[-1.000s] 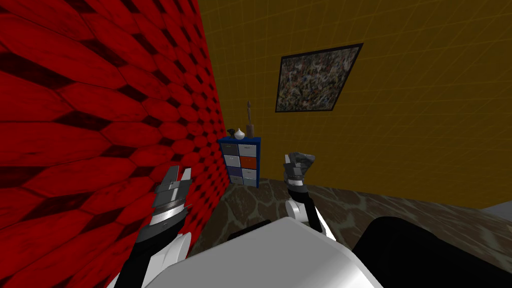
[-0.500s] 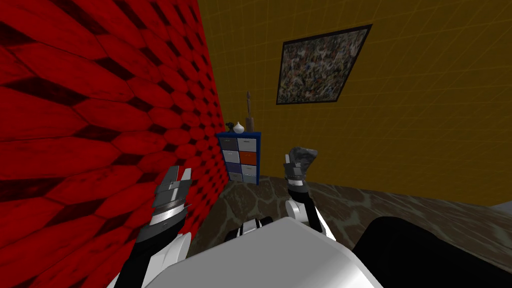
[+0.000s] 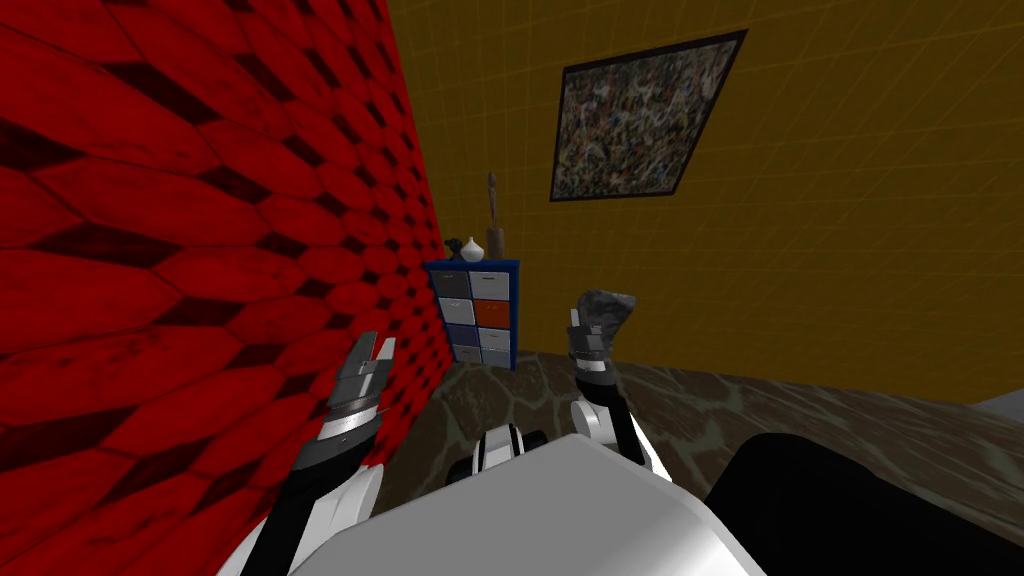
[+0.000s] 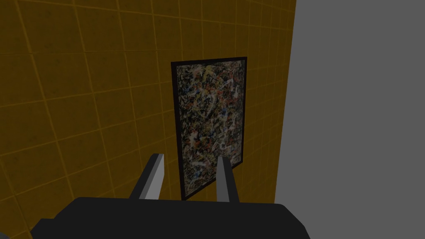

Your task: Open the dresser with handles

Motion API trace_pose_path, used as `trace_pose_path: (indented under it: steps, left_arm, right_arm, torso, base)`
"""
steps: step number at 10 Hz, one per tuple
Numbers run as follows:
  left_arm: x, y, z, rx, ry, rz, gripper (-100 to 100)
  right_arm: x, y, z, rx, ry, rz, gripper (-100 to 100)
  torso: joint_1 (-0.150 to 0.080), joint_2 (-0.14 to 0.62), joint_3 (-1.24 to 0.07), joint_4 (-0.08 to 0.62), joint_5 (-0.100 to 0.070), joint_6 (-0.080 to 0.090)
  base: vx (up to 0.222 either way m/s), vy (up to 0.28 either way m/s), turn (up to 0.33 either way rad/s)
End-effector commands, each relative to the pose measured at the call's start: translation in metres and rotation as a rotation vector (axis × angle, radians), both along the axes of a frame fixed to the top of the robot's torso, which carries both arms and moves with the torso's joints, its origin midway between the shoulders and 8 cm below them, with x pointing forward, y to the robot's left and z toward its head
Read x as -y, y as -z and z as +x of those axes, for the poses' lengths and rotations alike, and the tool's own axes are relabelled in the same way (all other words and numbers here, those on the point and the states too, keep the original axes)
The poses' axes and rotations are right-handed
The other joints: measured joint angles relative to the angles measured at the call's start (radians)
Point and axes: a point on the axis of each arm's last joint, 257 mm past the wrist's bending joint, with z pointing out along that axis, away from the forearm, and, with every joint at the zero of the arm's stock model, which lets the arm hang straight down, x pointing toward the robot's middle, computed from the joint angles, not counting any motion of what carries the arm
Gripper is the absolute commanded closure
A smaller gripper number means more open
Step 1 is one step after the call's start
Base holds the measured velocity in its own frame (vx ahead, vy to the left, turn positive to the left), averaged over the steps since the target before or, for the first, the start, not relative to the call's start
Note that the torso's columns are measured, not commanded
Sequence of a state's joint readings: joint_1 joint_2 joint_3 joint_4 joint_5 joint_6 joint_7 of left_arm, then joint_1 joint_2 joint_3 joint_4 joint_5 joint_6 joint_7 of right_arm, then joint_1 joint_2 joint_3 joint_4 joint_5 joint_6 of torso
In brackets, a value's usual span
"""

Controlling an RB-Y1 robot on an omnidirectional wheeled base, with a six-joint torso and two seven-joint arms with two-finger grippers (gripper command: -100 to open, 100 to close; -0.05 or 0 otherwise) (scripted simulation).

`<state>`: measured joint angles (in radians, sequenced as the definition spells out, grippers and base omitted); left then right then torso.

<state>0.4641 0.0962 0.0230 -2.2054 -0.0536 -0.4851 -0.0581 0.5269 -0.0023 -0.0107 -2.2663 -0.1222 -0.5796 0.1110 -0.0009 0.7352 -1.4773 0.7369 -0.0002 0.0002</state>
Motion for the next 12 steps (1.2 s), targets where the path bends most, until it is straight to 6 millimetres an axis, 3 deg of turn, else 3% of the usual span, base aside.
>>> trace_pose_path:
  steps: [1,12]
  left_arm:
    - [0.001,0.023,0.013,-0.049,0.013,0.019,-100]
    - [0.01,0.114,0.058,-0.229,0.032,0.01,-100]
  right_arm:
    - [0.0,0.0,0.0,0.0,0.0,0.0,0]
    - [0.0,0.0,0.0,0.0,0.0,0.0,0]
  torso:
    - [0.0,0.0,0.0,0.0,0.0,0.0]
    - [0.001,0.002,0.001,0.001,0.0,0.0]
  base:
    - [0.14,-0.073,-0.045]
    - [0.106,-0.055,-0.047]
